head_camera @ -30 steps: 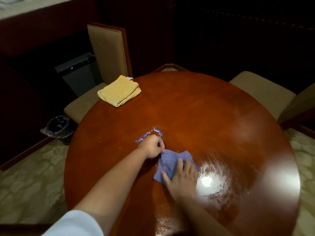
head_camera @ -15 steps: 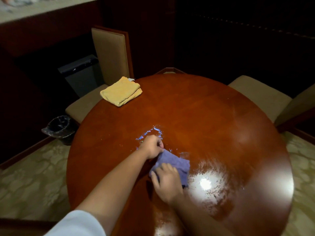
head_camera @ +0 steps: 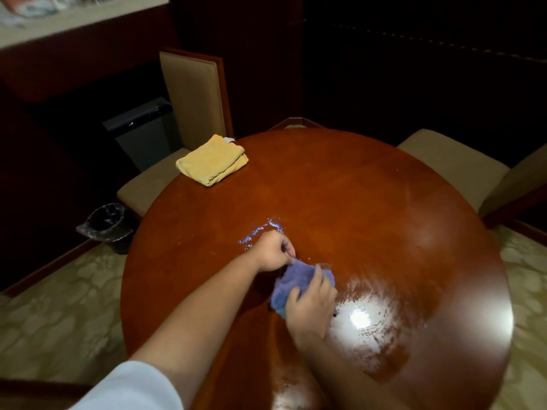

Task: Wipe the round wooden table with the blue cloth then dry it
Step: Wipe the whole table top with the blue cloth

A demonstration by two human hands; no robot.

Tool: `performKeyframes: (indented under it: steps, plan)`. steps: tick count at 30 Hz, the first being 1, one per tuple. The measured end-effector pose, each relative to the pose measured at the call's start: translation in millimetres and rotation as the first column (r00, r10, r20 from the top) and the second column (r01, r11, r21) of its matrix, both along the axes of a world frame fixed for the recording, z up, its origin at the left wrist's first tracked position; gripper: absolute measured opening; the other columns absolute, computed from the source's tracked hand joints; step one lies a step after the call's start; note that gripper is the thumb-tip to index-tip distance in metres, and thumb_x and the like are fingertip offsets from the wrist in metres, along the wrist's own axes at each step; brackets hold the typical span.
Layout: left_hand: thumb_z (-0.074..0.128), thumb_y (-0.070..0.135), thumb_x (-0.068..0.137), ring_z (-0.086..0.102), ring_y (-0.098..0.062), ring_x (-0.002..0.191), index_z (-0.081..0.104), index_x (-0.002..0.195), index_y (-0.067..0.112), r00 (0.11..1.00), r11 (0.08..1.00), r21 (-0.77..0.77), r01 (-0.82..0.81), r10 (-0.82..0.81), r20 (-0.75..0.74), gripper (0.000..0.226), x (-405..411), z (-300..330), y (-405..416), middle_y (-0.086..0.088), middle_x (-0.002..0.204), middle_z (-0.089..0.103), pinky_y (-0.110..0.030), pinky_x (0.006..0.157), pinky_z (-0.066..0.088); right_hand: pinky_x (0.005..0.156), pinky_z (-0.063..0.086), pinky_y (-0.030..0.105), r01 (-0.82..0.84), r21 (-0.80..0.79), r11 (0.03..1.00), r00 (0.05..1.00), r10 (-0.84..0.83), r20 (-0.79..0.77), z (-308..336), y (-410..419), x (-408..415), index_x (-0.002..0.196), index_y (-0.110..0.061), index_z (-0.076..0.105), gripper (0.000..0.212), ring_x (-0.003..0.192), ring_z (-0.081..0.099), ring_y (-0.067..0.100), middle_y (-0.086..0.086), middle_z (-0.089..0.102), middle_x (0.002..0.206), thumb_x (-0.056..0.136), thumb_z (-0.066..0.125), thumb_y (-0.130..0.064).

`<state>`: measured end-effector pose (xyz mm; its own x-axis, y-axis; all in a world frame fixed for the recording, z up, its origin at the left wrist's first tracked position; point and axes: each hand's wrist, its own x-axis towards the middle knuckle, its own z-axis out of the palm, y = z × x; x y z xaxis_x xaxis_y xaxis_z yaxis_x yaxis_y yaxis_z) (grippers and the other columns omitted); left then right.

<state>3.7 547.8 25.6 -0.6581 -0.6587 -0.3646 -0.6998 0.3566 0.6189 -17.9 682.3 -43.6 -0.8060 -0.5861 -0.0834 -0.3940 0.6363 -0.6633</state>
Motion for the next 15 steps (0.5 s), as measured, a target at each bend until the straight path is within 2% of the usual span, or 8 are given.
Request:
performKeyframes:
  steps: [2,3,5,8,10,12,15]
  plan:
    - [0.074,0.001,0.078,0.049,-0.002,0.056,0.069,0.087,0.003,1.0,0.999,0.043,0.007,-0.006,-0.019,0.011,-0.2,5.3,2.8,0.006,0.063,0.056,-0.015,0.058,0.042,0.08,0.046,0.046,-0.043,-0.026,0.999,0.996,0.041,-0.085,0.2,3.6,-12.0,0.134,-0.007,0.052,0.061,0.098,0.05,0.039,0.022,0.057,0.11,0.074,0.067,-0.005]
    - [0.075,0.0,0.077,0.05,-0.002,0.054,0.067,0.084,0.006,1.0,0.998,0.059,0.015,-0.013,-0.027,0.012,0.4,7.5,4.6,0.005,0.062,0.056,-0.015,0.057,0.043,0.077,0.045,0.044,-0.068,0.0,0.998,0.993,0.068,-0.1,3.0,6.7,-20.1,0.134,-0.009,0.053,0.061,0.094,0.049,0.037,0.021,0.055,0.106,0.075,0.066,-0.005]
    - [0.075,-0.001,0.077,0.051,0.001,0.049,0.062,0.074,0.012,0.999,0.997,0.067,0.036,-0.034,-0.029,0.019,1.8,13.0,9.6,0.005,0.061,0.056,-0.011,0.053,0.044,0.085,0.041,0.04,-0.144,0.126,0.982,0.985,0.154,-0.076,10.1,10.1,-37.1,0.137,-0.017,0.05,0.052,0.104,0.043,0.032,0.014,0.049,0.114,0.085,0.056,-0.015]
    - [0.075,-0.002,0.076,0.05,-0.002,0.05,0.056,0.063,0.019,0.999,0.998,0.057,0.037,-0.036,-0.031,0.031,4.4,22.3,19.9,0.005,0.06,0.055,-0.015,0.054,0.044,0.09,0.036,0.033,-0.269,0.247,0.931,0.948,0.301,-0.102,18.7,17.7,-52.3,0.122,-0.018,0.056,0.032,0.112,0.042,0.025,0.006,0.049,0.119,0.092,0.046,-0.025]
    - [0.076,-0.003,0.075,0.049,-0.004,0.049,0.056,0.061,0.019,0.999,0.998,0.067,0.021,-0.02,-0.025,0.033,6.4,30.1,26.7,0.006,0.057,0.054,-0.02,0.055,0.043,0.082,0.039,0.032,-0.27,0.187,0.945,0.954,0.289,-0.085,26.4,24.8,-55.7,0.115,-0.017,0.056,0.025,0.107,0.052,0.024,0.005,0.056,0.115,0.094,0.045,-0.024]
    - [0.075,-0.007,0.073,0.051,-0.005,0.045,0.056,0.062,0.016,1.0,0.989,0.147,0.016,-0.014,-0.012,0.032,9.7,35.9,33.3,0.005,0.051,0.055,-0.022,0.054,0.043,0.068,0.038,0.031,-0.223,0.127,0.966,0.971,0.231,-0.054,33.8,35.8,-57.8,0.115,-0.019,0.054,0.022,0.098,0.06,0.028,0.005,0.062,0.109,0.097,0.044,-0.024]
    - [0.073,-0.012,0.073,0.058,-0.006,0.041,0.055,0.064,0.012,1.0,0.965,0.261,0.021,-0.022,0.001,0.031,13.3,44.7,47.9,0.004,0.044,0.058,-0.025,0.056,0.046,0.066,0.04,0.033,-0.223,0.102,0.97,0.969,0.232,-0.086,41.0,52.6,-61.1,0.121,-0.019,0.049,0.024,0.094,0.064,0.032,0.009,0.068,0.105,0.099,0.041,-0.025]
